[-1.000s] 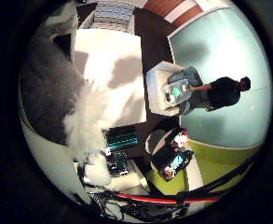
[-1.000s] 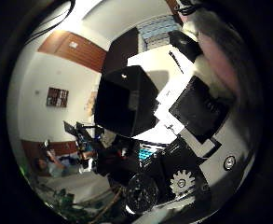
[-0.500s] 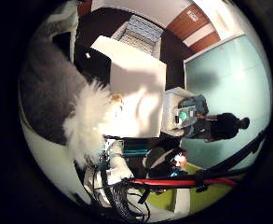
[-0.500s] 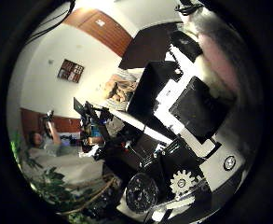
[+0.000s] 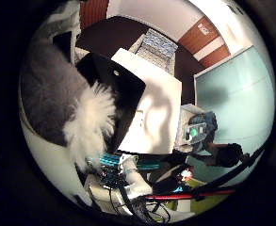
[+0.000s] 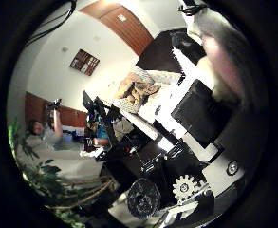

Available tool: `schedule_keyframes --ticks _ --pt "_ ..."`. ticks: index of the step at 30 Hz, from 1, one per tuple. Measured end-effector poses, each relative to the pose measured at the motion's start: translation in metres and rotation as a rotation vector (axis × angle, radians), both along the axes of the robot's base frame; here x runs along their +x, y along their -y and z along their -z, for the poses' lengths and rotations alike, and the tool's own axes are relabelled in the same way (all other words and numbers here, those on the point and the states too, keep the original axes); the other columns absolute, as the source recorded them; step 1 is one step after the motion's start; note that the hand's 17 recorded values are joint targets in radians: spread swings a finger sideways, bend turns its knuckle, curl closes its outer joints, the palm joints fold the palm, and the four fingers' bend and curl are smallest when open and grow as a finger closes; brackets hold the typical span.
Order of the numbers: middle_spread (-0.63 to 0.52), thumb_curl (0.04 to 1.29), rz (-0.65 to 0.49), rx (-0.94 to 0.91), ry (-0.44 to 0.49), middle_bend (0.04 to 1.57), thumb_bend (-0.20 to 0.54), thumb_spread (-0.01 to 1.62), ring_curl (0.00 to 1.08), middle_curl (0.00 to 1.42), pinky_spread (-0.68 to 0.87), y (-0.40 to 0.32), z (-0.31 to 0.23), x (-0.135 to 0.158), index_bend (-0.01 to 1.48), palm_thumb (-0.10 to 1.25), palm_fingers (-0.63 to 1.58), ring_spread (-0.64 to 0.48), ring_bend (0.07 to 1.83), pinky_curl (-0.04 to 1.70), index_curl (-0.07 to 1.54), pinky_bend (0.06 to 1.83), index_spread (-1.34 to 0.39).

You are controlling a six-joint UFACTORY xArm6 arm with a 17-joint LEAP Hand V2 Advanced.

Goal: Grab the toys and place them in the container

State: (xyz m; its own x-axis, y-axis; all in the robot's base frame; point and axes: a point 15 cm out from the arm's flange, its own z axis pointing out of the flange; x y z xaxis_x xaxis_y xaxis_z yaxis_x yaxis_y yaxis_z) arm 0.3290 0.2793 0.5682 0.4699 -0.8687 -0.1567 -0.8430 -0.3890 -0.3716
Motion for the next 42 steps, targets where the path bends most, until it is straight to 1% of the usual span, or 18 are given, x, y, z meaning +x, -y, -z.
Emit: schedule_keyframes --ticks 2,3,5,6,8,10,11,13,15,16,18,19,22,23,26,31,37,42 --pt "-0.19 0.62 -0.005 0.004 0.001 1.22 -0.021 1.15 0.85 0.89 -0.23 -0.005 0.002 0.003 1.05 0.93 1.08 -0.25 1.29 1.12 0.84 1.14 -0.23" --pt "-0.19 0.6 -0.006 0.011 0.007 1.2 -0.026 1.16 0.83 0.88 -0.24 -0.008 0.002 0.005 1.01 0.89 1.08 -0.25 1.28 1.1 0.83 1.12 -0.23" --pt "-0.19 0.58 -0.013 0.017 0.012 1.15 -0.035 1.13 0.77 0.84 -0.3 -0.012 0.003 0.009 0.82 0.82 1.06 -0.25 1.27 1.01 0.79 1.06 -0.26" --pt "-0.19 0.57 -0.015 0.015 0.011 1.11 -0.041 1.12 0.74 0.81 -0.34 -0.013 0.004 0.01 0.71 0.79 0.99 -0.26 1.24 0.96 0.77 1.04 -0.27" --pt "-0.2 0.56 -0.018 0.01 0.007 1.06 -0.03 1.11 0.68 0.77 -0.43 -0.013 0.007 0.011 0.53 0.74 1.02 -0.27 1.2 0.86 0.73 0.98 -0.3" --pt "-0.2 0.55 -0.017 0.006 0.006 1.01 -0.02 1.12 0.63 0.73 -0.5 -0.013 0.009 0.013 0.37 0.73 1.03 -0.28 1.17 0.79 0.7 0.93 -0.33" --pt "-0.21 0.54 -0.017 0.006 0.006 0.97 -0.018 1.13 0.61 0.71 -0.54 -0.013 0.009 0.013 0.28 0.73 0.98 -0.29 1.14 0.76 0.69 0.94 -0.35" --pt "-0.22 0.53 -0.019 0.005 0.007 0.86 -0.016 1.14 0.58 0.68 -0.57 -0.012 0.009 0.013 0.17 0.73 0.89 -0.29 1.1 0.72 0.65 0.94 -0.39" --pt "-0.23 0.51 -0.018 -0.002 0.002 0.75 -0.015 1.16 0.54 0.63 -0.53 -0.009 0.011 0.014 0.18 0.73 0.67 -0.28 1.03 0.71 0.63 0.92 -0.43" --pt "-0.22 0.5 -0.013 -0.006 -0.003 0.71 -0.017 1.17 0.53 0.62 -0.47 -0.006 0.012 0.015 0.2 0.73 0.59 -0.26 1.01 0.71 0.62 0.88 -0.44" --pt "-0.19 0.48 -0.004 -0.011 -0.005 0.59 -0.018 1.18 0.5 0.57 -0.27 0.0 0.013 0.019 0.23 0.72 0.4 -0.18 0.94 0.72 0.6 0.81 -0.49" --pt "-0.17 0.47 0.001 -0.017 -0.01 0.55 -0.021 1.19 0.48 0.55 -0.18 0.004 0.015 0.02 0.23 0.71 0.37 -0.15 0.92 0.71 0.58 0.8 -0.5" --pt "-0.09 0.45 0.011 -0.042 -0.036 0.42 -0.019 1.19 0.4 0.47 0.18 0.016 0.021 0.02 0.25 0.7 0.26 0.01 0.78 0.68 0.52 0.79 -0.51" --pt "-0.08 0.45 0.012 -0.048 -0.041 0.39 -0.018 1.19 0.38 0.45 0.26 0.02 0.022 0.021 0.24 0.7 0.24 0.04 0.75 0.67 0.5 0.79 -0.51" --pt "-0.05 0.44 0.015 -0.056 -0.043 0.35 -0.017 1.19 0.33 0.41 0.41 0.029 0.021 0.02 0.22 0.7 0.25 0.1 0.71 0.62 0.46 0.75 -0.52" --pt "-0.04 0.43 0.025 -0.065 -0.045 0.29 -0.017 1.19 0.28 0.37 0.51 0.046 0.018 0.015 0.19 0.69 0.27 0.13 0.66 0.56 0.41 0.69 -0.51" --pt "-0.04 0.41 0.063 -0.087 -0.075 0.29 -0.019 1.18 0.25 0.35 0.54 0.078 0.025 0.007 0.17 0.68 0.29 0.14 0.64 0.5 0.36 0.64 -0.47" --pt "-0.06 0.4 0.114 -0.097 -0.071 0.32 -0.017 1.18 0.24 0.35 0.52 0.119 0.034 0.005 0.17 0.68 0.35 0.09 0.7 0.46 0.33 0.61 -0.45"
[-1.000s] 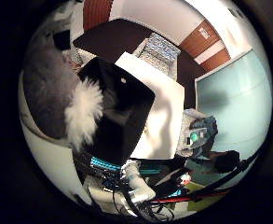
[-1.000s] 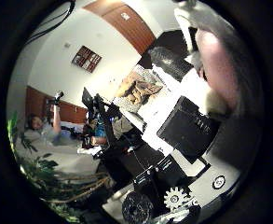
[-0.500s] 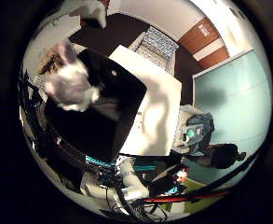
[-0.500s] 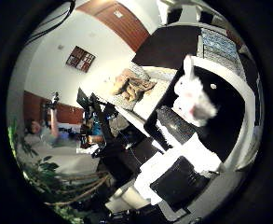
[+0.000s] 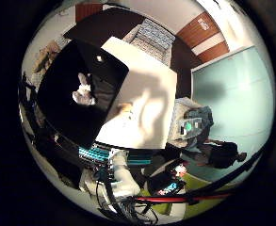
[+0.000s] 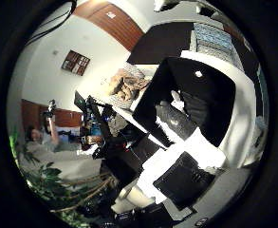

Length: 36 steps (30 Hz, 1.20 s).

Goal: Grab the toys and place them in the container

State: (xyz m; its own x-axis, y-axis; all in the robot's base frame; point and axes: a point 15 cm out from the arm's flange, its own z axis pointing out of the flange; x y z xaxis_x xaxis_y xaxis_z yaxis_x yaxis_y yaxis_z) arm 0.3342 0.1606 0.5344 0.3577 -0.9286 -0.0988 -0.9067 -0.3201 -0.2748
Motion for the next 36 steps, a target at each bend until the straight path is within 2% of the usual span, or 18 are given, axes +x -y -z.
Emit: schedule_keyframes --ticks 8,16,21,33,36 --pt "-0.06 0.39 0.127 -0.027 0.007 0.34 -0.019 1.18 0.2 0.35 0.51 0.077 0.002 0.005 0.17 0.68 0.36 0.08 0.72 0.42 0.3 0.62 -0.43" --pt "-0.06 0.38 0.236 -0.07 -0.137 0.34 -0.019 1.19 0.17 0.34 0.5 0.173 0.065 -0.004 0.17 0.66 0.35 0.1 0.7 0.38 0.3 0.64 -0.42" --pt "-0.06 0.38 0.295 -0.067 -0.213 0.33 -0.019 1.19 0.16 0.34 0.49 0.218 0.102 -0.022 0.17 0.65 0.34 0.11 0.68 0.35 0.3 0.64 -0.42" --pt "-0.06 0.37 0.31 -0.037 -0.353 0.32 -0.018 1.19 0.14 0.33 0.49 0.241 0.216 -0.065 0.17 0.65 0.32 0.12 0.65 0.28 0.3 0.64 -0.41" --pt "-0.06 0.37 0.307 -0.042 -0.331 0.31 -0.015 1.18 0.14 0.33 0.48 0.241 0.228 -0.064 0.18 0.66 0.32 0.12 0.64 0.27 0.3 0.63 -0.41"
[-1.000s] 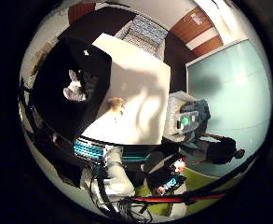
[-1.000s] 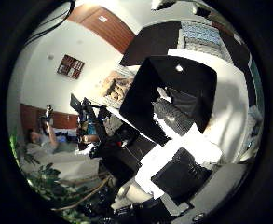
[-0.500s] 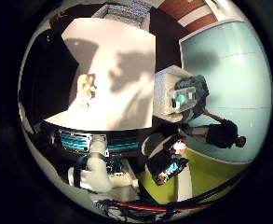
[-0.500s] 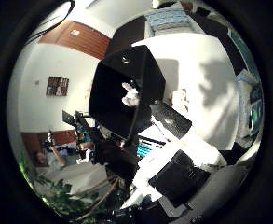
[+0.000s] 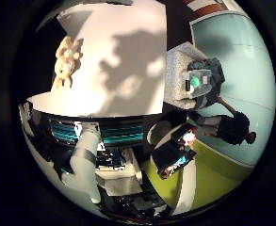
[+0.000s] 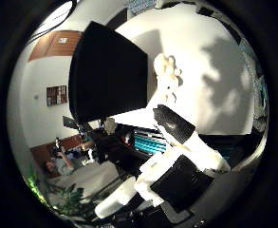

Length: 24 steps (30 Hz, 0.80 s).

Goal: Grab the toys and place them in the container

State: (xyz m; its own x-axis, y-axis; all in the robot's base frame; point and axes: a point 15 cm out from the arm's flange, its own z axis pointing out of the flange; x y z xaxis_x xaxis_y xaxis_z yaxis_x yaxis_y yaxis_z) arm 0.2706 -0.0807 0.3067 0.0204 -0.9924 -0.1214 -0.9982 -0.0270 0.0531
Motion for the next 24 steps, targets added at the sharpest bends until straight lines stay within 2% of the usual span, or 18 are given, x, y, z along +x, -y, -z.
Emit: schedule_keyframes --ticks 9,24 --pt "-0.06 0.39 -0.124 -0.007 0.027 0.24 -0.015 1.15 0.13 0.32 0.47 -0.017 0.037 0.011 0.17 0.73 0.26 0.14 0.55 0.23 0.31 0.59 -0.42" --pt "-0.05 0.45 -0.343 -0.04 0.076 0.19 -0.007 1.08 0.15 0.32 0.45 -0.067 0.055 0.042 0.18 0.87 0.19 0.18 0.39 0.22 0.31 0.51 -0.44"
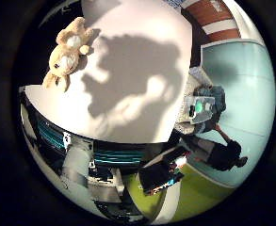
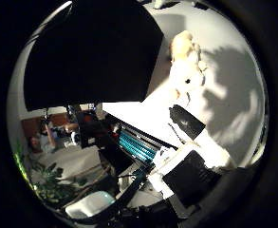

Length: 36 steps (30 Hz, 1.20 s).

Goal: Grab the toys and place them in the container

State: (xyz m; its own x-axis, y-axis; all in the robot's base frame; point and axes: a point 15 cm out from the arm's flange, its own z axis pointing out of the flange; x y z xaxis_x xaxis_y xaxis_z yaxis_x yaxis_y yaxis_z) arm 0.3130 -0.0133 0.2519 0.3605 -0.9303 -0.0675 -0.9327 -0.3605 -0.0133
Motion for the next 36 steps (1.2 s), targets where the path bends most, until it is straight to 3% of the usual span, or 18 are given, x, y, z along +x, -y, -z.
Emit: schedule_keyframes --ticks 8,29,32,36 --pt "-0.05 0.55 -0.133 -0.103 -0.054 0.18 -0.017 1.02 0.18 0.29 0.43 -0.001 0.037 0.016 0.19 0.94 0.15 0.18 0.28 0.24 0.33 0.43 -0.46" --pt "-0.06 0.61 -0.199 -0.142 -0.156 0.18 -0.017 1.01 0.23 0.27 0.43 0.004 0.108 0.029 0.19 0.93 0.16 0.18 0.2 0.28 0.33 0.34 -0.46" --pt "-0.08 0.61 -0.207 -0.153 -0.154 0.18 -0.018 1.01 0.24 0.28 0.42 0.005 0.11 0.031 0.18 0.93 0.2 0.15 0.22 0.28 0.33 0.32 -0.46" --pt "-0.13 0.62 -0.218 -0.154 -0.153 0.22 -0.018 1.0 0.26 0.29 0.39 0.001 0.111 0.031 0.18 0.93 0.35 0.04 0.29 0.27 0.32 0.29 -0.46"
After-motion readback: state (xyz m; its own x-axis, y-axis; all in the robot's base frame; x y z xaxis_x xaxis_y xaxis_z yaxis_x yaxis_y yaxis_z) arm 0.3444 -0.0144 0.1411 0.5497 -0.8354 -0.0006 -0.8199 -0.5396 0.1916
